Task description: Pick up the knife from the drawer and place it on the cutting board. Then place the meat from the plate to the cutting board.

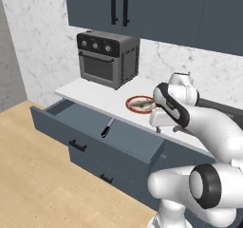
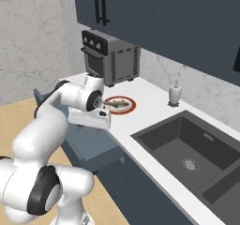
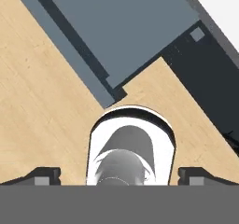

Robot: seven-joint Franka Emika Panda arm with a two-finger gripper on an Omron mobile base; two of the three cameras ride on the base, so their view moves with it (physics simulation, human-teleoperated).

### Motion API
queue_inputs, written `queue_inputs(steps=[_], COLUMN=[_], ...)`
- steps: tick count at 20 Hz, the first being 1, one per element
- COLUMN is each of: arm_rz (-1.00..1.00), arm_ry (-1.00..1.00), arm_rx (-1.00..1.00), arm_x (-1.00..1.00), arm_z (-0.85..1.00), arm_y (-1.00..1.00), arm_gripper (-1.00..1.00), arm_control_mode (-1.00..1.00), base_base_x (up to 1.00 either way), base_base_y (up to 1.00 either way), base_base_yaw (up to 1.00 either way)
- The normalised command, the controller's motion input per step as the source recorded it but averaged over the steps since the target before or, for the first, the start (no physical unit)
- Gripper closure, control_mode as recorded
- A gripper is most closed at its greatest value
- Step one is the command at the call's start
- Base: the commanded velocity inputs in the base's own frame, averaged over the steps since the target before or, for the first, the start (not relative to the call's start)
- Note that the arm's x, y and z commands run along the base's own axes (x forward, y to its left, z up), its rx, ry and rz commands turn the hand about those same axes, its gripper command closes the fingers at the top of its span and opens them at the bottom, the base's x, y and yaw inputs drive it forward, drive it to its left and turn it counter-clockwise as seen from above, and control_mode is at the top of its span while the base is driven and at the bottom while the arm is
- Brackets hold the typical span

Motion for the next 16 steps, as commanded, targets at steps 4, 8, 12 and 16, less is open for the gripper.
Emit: queue_inputs(steps=[4, 8, 12, 16], arm_rz=[0.13, 0.09, 0.0, 0.0], arm_ry=[0.27, 0.16, 0.02, 0.0], arm_rx=[0.05, 0.08, 0.04, 0.05], arm_x=[0.69, 0.78, 0.56, 0.22], arm_z=[-1.0, -0.82, -0.59, -0.62], arm_y=[0.32, 0.6, 0.54, 0.35], arm_gripper=[-1.0, -1.0, -1.0, -1.0], arm_control_mode=[-1.0, -1.0, -1.0, -1.0], base_base_x=[0.0, 0.0, 0.0, 0.0], base_base_y=[0.0, 0.0, 0.0, 0.0], base_base_yaw=[0.0, 0.0, 0.0, 0.0])
